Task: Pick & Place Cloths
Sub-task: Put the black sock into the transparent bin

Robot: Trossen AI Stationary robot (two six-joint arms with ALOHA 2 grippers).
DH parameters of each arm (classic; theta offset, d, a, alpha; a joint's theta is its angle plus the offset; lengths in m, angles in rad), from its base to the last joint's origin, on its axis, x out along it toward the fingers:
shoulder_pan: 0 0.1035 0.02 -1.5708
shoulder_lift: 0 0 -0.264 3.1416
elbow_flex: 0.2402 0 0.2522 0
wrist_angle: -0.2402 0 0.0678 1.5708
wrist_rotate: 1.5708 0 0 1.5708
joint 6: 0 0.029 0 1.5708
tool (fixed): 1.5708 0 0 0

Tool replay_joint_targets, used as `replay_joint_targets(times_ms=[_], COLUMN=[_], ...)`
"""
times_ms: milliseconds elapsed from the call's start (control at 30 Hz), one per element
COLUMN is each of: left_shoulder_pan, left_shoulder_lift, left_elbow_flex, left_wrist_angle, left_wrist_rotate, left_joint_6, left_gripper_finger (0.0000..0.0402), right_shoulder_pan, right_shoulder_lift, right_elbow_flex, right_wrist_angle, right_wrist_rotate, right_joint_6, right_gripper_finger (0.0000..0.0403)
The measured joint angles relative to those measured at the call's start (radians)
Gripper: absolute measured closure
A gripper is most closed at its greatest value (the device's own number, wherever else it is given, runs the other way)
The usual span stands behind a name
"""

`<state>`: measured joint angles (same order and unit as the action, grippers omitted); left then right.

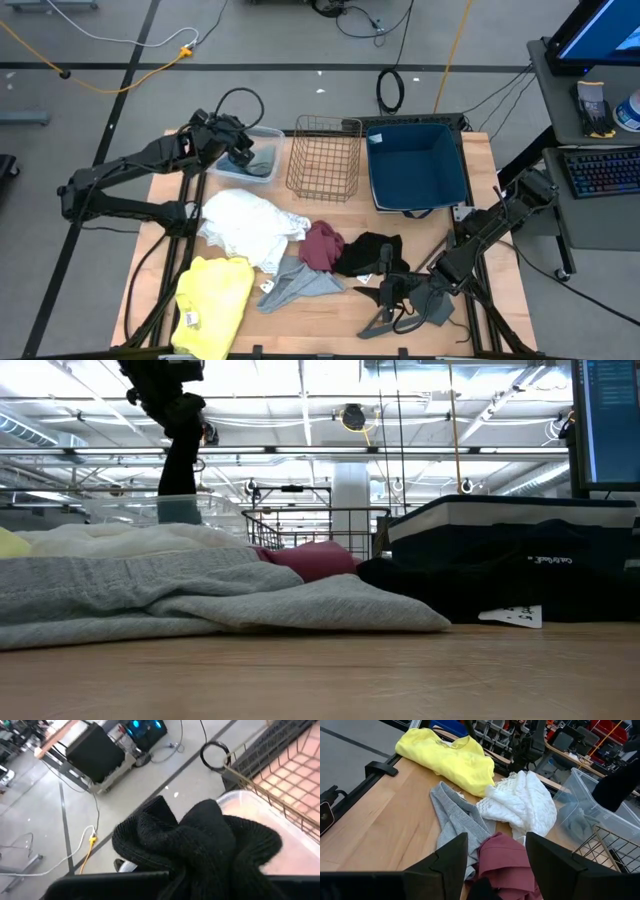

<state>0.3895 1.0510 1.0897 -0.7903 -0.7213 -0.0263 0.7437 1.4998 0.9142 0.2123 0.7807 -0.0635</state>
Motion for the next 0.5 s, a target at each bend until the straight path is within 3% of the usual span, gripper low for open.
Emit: replay_joint_targets(times_ms=[500], left_shoulder_pan=[0.101], left_shoulder_lift=[0.193], left_elbow_flex=[0.000], left_wrist_angle=[-0.104], left_wrist_rotate=[0.144], left_joint_6=[-0.108], left_gripper_finger=[0.0393], right_shoulder_pan=[0.000], right_shoulder_lift=[0.000], right_elbow_flex=[0.000], right_wrist_angle=[0.000], right_wrist_rotate=[0.000], right_joint_6=[0.026], right_gripper_finger=[0.0211])
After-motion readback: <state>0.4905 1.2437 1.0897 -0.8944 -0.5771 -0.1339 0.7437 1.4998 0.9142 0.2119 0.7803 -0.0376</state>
